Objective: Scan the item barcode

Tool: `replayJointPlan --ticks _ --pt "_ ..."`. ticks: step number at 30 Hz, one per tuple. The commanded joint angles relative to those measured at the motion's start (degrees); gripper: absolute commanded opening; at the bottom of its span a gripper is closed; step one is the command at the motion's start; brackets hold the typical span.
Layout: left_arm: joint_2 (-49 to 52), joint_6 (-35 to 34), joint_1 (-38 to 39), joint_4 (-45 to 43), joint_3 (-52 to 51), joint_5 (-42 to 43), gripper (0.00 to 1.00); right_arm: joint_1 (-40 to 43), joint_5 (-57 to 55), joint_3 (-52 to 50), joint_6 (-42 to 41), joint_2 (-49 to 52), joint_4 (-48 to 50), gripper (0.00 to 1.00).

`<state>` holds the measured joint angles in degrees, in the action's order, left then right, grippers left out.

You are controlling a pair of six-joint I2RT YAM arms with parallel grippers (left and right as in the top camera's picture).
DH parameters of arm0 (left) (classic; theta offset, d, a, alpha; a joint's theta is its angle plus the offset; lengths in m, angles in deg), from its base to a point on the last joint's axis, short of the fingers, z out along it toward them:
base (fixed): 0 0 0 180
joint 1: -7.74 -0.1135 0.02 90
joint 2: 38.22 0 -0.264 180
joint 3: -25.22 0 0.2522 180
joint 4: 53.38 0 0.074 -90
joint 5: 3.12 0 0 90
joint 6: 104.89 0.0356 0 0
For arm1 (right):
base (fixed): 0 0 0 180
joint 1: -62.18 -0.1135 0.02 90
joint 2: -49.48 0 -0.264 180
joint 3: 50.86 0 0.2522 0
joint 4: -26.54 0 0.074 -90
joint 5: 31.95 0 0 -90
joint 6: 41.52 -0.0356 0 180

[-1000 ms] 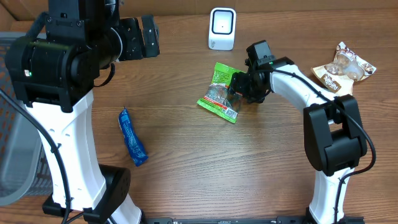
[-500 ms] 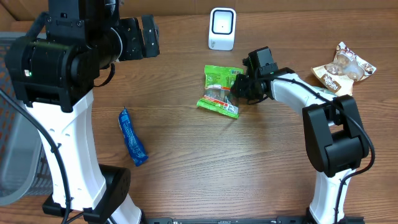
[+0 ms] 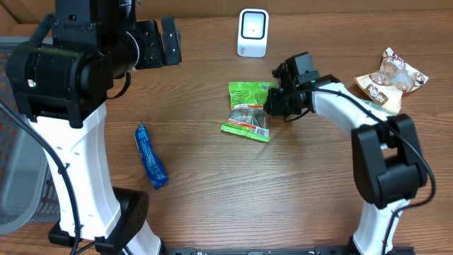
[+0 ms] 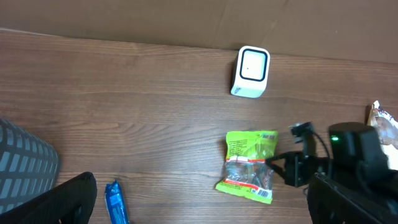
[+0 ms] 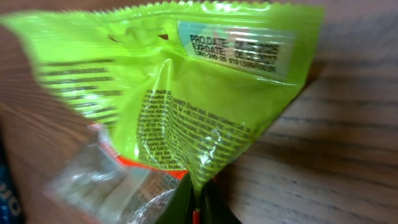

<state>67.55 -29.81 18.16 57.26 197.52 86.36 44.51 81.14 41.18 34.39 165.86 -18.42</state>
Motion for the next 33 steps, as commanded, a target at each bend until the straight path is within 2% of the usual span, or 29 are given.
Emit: replayJointPlan --ticks 1,5,10,13,19,20,21,22,23,24,26,33 --pt "-0.1 -0.1 0.1 -0.1 0.1 -0.3 1.00 0.0 -1.6 0.0 1.0 -9.2 0.5 0.04" --pt "-0.1 -0.1 0.1 -0.1 0.1 -0.3 1.00 0.0 -1.6 0.0 -0.2 -12.5 0.7 0.04" --pt "-0.1 -0.1 0.1 -0.1 0.1 -0.3 0.99 0.1 -1.3 0.0 -12.5 -14.7 1.0 0.04" --pt "-0.1 -0.1 0.1 -0.1 0.1 -0.3 1.00 0.1 0.4 0.2 -16.8 -15.6 1.8 0.04" --pt "-0.1 -0.1 0.1 -0.1 0.1 -0.3 1.00 0.3 -2.6 0.2 -18.8 -16.5 1.6 0.04" --pt "-0.1 -0.1 0.1 -0.1 0.1 -0.3 1.00 0.5 -4.3 0.2 -18.8 -16.5 0.6 0.07" --pt "-0.1 -0.1 0.1 -0.1 0.1 -0.3 1.00 0.7 -6.6 0.1 -18.8 -16.4 -0.7 0.19" --pt "-0.1 -0.1 0.1 -0.1 0.1 -0.3 1.00 0.9 -8.4 0.1 -19.0 -16.4 -1.9 0.38" --pt "-0.1 -0.1 0.1 -0.1 0.1 -0.3 1.00 1.2 -9.7 -0.1 -19.8 -16.2 -3.1 0.50" --pt "-0.1 -0.1 0.1 -0.1 0.1 -0.3 1.00 1.5 -9.8 -0.3 -20.7 -16.0 -3.8 0.56" --pt "-0.1 -0.1 0.1 -0.1 0.1 -0.3 1.00 2.1 -8.9 -0.9 -22.2 -14.8 -5.0 0.59" --pt "-0.1 -0.1 0.1 -0.1 0.1 -0.3 1.00 2.1 -5.6 -1.2 -20.0 -7.3 -4.9 0.60"
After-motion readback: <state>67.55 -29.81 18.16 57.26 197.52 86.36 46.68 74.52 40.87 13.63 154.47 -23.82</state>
